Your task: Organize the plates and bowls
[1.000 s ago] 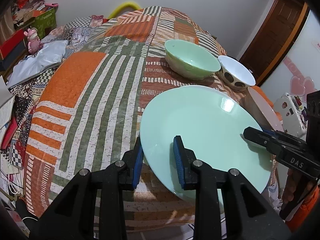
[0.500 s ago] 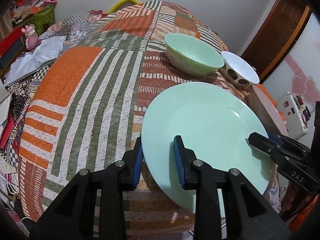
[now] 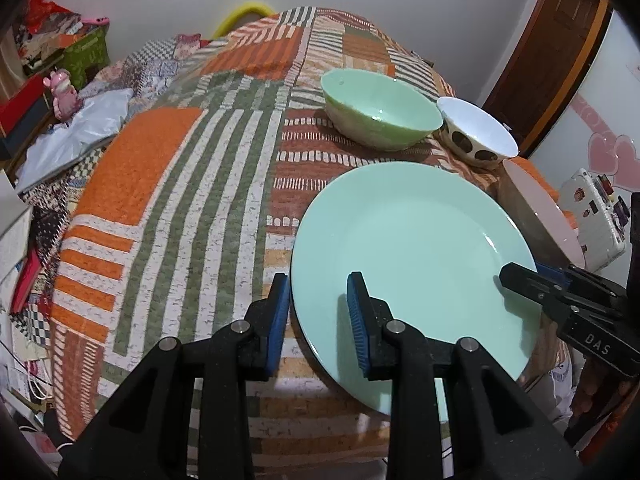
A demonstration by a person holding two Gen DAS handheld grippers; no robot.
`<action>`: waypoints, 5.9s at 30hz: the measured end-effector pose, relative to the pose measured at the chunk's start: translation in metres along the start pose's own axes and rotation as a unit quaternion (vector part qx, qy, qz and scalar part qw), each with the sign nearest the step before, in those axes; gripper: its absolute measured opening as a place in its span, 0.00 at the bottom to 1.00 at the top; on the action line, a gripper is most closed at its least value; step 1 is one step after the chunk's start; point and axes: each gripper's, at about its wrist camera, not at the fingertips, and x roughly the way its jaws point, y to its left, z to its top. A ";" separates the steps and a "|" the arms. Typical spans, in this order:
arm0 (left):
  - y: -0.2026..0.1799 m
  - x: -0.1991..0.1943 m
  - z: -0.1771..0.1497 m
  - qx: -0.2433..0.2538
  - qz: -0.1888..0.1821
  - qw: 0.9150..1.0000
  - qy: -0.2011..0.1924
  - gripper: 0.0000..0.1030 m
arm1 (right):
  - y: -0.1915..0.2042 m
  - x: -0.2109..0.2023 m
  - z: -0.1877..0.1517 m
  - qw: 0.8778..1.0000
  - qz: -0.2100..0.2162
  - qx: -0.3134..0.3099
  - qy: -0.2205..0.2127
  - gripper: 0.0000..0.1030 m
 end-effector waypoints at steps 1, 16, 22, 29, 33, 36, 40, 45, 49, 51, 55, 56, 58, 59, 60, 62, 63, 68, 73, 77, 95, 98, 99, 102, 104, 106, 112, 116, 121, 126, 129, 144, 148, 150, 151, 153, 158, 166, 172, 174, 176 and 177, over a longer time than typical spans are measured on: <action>-0.001 -0.003 0.000 0.001 0.001 1.000 -0.003 0.28 | 0.001 -0.001 0.000 1.000 0.000 0.001 0.000 0.23; -0.028 -0.053 0.001 0.023 0.002 0.998 -0.052 0.37 | 0.009 -0.052 0.011 0.998 0.009 -0.034 -0.049 0.30; -0.047 -0.068 0.011 0.033 -0.001 0.997 -0.071 0.46 | -0.003 -0.077 0.021 0.995 -0.002 -0.035 -0.092 0.44; -0.075 -0.074 0.024 0.048 -0.005 0.995 -0.091 0.62 | -0.035 -0.090 0.029 0.993 -0.026 -0.020 -0.111 0.49; -0.093 -0.068 0.034 0.061 -0.011 0.994 -0.089 0.67 | -0.056 -0.096 0.029 0.992 -0.044 -0.005 -0.118 0.54; -0.107 -0.059 0.040 0.071 -0.017 0.994 -0.082 0.69 | -0.074 -0.096 0.029 0.992 -0.054 0.010 -0.114 0.54; -0.125 -0.041 0.047 0.085 -0.022 0.994 -0.067 0.69 | -0.092 -0.093 0.026 0.992 -0.063 0.026 -0.106 0.54; -0.146 -0.012 0.054 0.099 -0.030 0.994 -0.041 0.69 | -0.111 -0.083 0.020 0.993 -0.067 0.042 -0.088 0.54; -0.156 0.009 0.057 0.106 -0.036 0.994 -0.021 0.69 | -0.123 -0.074 0.017 0.994 -0.063 0.050 -0.074 0.54; -0.160 0.019 0.057 0.107 -0.037 0.993 -0.011 0.69 | -0.127 -0.069 0.013 0.994 -0.062 0.052 -0.067 0.54; -0.165 0.035 0.058 0.110 -0.046 0.993 0.008 0.57 | -0.134 -0.061 0.009 0.995 -0.055 0.061 -0.057 0.51; -0.167 0.039 0.058 0.111 -0.048 0.993 0.012 0.55 | -0.135 -0.060 0.008 0.995 -0.051 0.065 -0.054 0.47; -0.170 0.046 0.058 0.113 -0.054 0.992 0.020 0.46 | -0.139 -0.058 0.006 0.995 -0.046 0.071 -0.050 0.42; -0.172 0.049 0.059 0.115 -0.057 0.991 0.023 0.44 | -0.140 -0.057 0.006 0.995 -0.044 0.073 -0.049 0.40; -0.173 0.051 0.059 0.117 -0.059 0.991 0.025 0.40 | -0.140 -0.056 0.005 0.995 -0.043 0.074 -0.047 0.37; -0.176 0.056 0.058 0.119 -0.064 0.990 0.030 0.35 | -0.141 -0.053 0.003 0.996 -0.038 0.076 -0.041 0.35; -0.177 0.059 0.059 0.118 -0.068 0.990 0.036 0.32 | -0.141 -0.052 0.003 0.996 -0.036 0.076 -0.039 0.34; -0.183 0.068 0.058 0.121 -0.081 0.988 0.049 0.25 | -0.143 -0.043 0.002 0.996 -0.026 0.077 -0.028 0.32; -0.186 0.073 0.056 0.124 -0.081 0.987 0.056 0.23 | -0.142 -0.033 0.001 0.996 -0.014 0.084 -0.016 0.31; -0.189 0.074 0.055 0.129 -0.076 0.987 0.055 0.23 | -0.140 -0.036 0.002 0.996 -0.019 0.086 -0.019 0.29; -0.174 0.030 0.055 0.118 -0.084 0.989 0.009 0.23 | -0.110 -0.068 0.022 0.994 -0.029 0.073 -0.070 0.29; -0.167 0.019 0.055 0.113 -0.083 0.990 -0.001 0.23 | -0.101 -0.069 0.027 0.995 -0.027 0.065 -0.076 0.29; -0.164 0.015 0.055 0.110 -0.083 0.990 -0.004 0.23 | -0.096 -0.069 0.029 0.995 -0.025 0.061 -0.078 0.29; -0.153 0.005 0.055 0.103 -0.079 0.991 -0.013 0.23 | -0.084 -0.068 0.033 0.995 -0.021 0.051 -0.081 0.29; -0.146 -0.001 0.055 0.097 -0.077 0.992 -0.017 0.23 | -0.075 -0.067 0.035 0.995 -0.017 0.043 -0.083 0.29; -0.136 -0.008 0.054 0.090 -0.074 0.993 -0.021 0.23 | -0.067 -0.066 0.037 0.996 -0.013 0.037 -0.084 0.29; -0.107 -0.028 0.049 0.070 -0.059 0.995 -0.038 0.23 | -0.039 -0.058 0.042 0.996 0.005 0.015 -0.084 0.29; -0.084 -0.040 0.046 0.052 -0.047 0.996 -0.049 0.23 | -0.014 -0.050 0.046 0.997 0.019 -0.005 -0.081 0.29; -0.052 -0.054 0.039 0.026 -0.032 0.997 -0.059 0.23 | 0.014 -0.038 0.049 0.996 0.033 -0.029 -0.073 0.29; -0.021 -0.065 0.030 0.003 -0.018 0.998 -0.067 0.23 | 0.039 -0.028 0.052 0.996 0.047 -0.049 -0.065 0.29; -0.004 -0.071 0.025 -0.011 -0.010 0.997 -0.070 0.23 | 0.055 -0.021 0.051 0.995 0.054 -0.060 -0.060 0.29; 0.078 -0.093 0.003 -0.073 0.031 0.994 -0.080 0.23 | 0.126 0.017 0.053 0.989 0.091 -0.112 -0.024 0.29; 0.095 -0.093 -0.002 -0.085 0.039 0.993 -0.077 0.23 | 0.137 0.026 0.052 0.988 0.096 -0.120 -0.013 0.29; 0.103 -0.092 -0.005 -0.091 0.041 0.992 -0.075 0.23 | 0.143 0.033 0.051 0.988 0.097 -0.124 -0.006 0.29; 0.107 -0.091 -0.006 -0.094 0.042 0.992 -0.073 0.23 | 0.145 0.037 0.051 0.987 0.097 -0.125 -0.001 0.29; 0.113 -0.088 -0.008 -0.101 0.043 0.992 -0.068 0.23 | 0.148 0.042 0.050 0.987 0.097 -0.127 0.006 0.29; 0.128 -0.076 -0.012 -0.114 0.042 0.991 -0.054 0.23 | 0.153 0.057 0.049 0.987 0.096 -0.130 0.026 0.29; 0.146 -0.058 -0.020 -0.132 0.041 0.990 -0.029 0.23 | 0.160 0.082 0.045 0.984 0.095 -0.136 0.058 0.29; 0.156 -0.045 -0.024 -0.142 0.041 0.989 -0.012 0.23 | 0.162 0.097 0.042 0.983 0.091 -0.141 0.078 0.29; 0.159 -0.041 -0.025 -0.145 0.040 0.989 -0.008 0.23 | 0.162 0.099 0.041 0.982 0.089 -0.143 0.082 0.29; 0.160 -0.040 -0.026 -0.144 0.039 0.989 -0.007 0.23 | 0.161 0.101 0.042 0.982 0.089 -0.143 0.083 0.29; 0.160 -0.039 -0.026 -0.142 0.039 0.989 -0.008 0.23 | 0.161 0.101 0.043 0.982 0.089 -0.143 0.084 0.29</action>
